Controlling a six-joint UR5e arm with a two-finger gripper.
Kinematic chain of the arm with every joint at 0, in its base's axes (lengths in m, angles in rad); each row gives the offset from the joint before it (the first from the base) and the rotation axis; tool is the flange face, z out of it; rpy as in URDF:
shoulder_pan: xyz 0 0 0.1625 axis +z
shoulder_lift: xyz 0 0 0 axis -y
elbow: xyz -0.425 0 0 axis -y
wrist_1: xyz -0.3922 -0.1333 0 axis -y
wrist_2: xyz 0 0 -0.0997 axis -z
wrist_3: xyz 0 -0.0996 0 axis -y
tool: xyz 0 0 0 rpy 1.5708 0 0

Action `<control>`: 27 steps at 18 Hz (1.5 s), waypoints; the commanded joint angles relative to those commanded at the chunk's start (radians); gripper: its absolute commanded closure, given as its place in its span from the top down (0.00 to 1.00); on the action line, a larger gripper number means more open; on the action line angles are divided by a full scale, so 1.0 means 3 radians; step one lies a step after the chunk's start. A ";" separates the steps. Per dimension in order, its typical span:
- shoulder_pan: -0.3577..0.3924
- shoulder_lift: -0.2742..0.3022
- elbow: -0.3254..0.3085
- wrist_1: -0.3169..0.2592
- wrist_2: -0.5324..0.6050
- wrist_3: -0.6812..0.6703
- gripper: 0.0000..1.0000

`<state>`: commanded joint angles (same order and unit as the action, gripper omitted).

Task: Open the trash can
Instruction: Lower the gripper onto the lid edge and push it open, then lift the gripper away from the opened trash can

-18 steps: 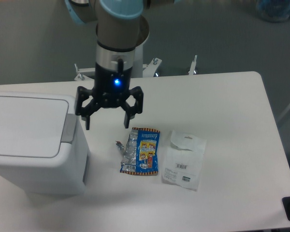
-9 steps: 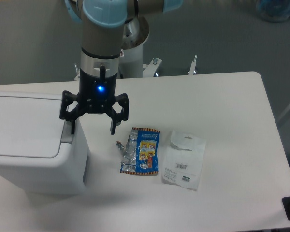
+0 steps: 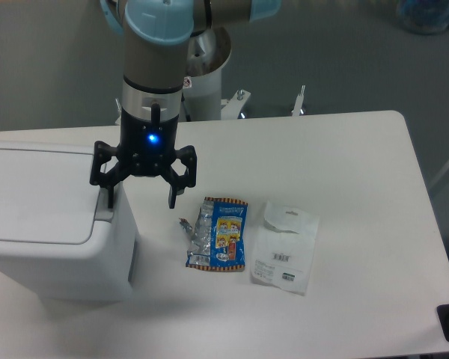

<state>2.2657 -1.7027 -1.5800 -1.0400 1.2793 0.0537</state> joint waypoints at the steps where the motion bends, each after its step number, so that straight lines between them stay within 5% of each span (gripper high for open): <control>1: 0.0000 0.0000 0.0000 0.0000 0.0000 0.0000 1.00; 17: 0.0076 0.0026 0.0046 0.0046 -0.0015 -0.0005 1.00; 27: 0.0669 0.0026 0.0153 0.0087 0.0036 0.0046 1.00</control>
<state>2.4664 -1.6949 -1.5341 -1.0140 1.2900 0.0674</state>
